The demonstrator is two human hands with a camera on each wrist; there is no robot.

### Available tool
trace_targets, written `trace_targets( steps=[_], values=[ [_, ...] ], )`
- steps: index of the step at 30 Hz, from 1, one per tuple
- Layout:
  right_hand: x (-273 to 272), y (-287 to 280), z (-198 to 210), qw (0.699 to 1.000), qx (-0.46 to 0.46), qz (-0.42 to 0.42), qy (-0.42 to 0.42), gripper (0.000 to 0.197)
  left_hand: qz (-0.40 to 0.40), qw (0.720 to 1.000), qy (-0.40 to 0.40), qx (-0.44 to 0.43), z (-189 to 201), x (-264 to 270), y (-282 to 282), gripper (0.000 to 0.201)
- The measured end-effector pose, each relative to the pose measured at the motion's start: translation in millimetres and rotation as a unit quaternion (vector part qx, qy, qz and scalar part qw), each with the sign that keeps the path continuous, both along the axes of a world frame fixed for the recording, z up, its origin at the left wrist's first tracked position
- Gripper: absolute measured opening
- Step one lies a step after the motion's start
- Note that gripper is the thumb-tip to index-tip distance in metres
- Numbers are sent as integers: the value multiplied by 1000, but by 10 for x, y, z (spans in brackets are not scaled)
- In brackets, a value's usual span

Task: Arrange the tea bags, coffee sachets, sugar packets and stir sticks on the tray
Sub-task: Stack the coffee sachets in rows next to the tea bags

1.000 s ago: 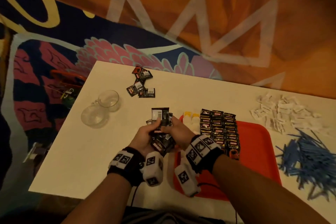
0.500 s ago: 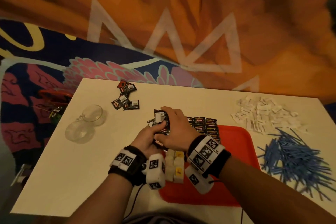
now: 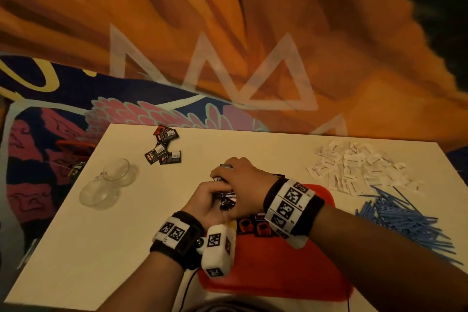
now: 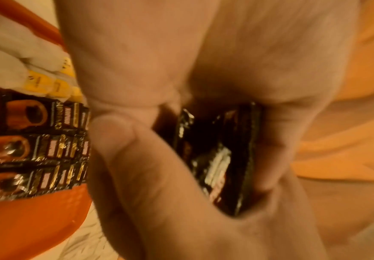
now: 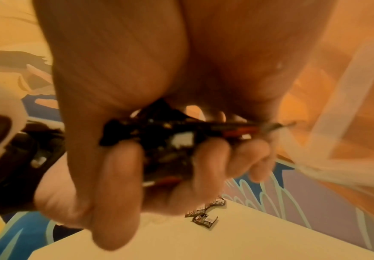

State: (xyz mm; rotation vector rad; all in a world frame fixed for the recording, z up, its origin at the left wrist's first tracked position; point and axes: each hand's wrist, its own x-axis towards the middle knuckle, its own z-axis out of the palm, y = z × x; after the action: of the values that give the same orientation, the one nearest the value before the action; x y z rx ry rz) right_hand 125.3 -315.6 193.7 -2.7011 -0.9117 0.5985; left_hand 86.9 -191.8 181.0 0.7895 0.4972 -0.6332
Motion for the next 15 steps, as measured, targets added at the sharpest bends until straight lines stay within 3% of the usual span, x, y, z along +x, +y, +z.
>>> trace_targets(
  steps=[2,3,8,10,11,13,15],
  values=[
    [-28,-77,-27,999,30,9,-24,78,27,999,7,-39,-58,-31,-23,46],
    [-43,-109,-37,999,35,17,-35,77,41,998,7,-47,-87,-45,-56,47],
    [-67,-251,36,997,66,48,-16,81,86,993,13,-75,-97,-97,-259,34],
    [-89,-273,85,994,92,50,-20,78,103,992,-1,-67,-58,-121,-276,15],
    [-103,-277,110,993,103,50,-26,78,110,992,-5,-64,-64,-118,-283,18],
    [-128,-292,142,992,97,59,-49,85,119,992,6,-46,-73,-90,-313,45],
    [-132,-331,140,993,63,71,-69,96,100,994,10,-34,-34,-83,-336,43]
  ],
)
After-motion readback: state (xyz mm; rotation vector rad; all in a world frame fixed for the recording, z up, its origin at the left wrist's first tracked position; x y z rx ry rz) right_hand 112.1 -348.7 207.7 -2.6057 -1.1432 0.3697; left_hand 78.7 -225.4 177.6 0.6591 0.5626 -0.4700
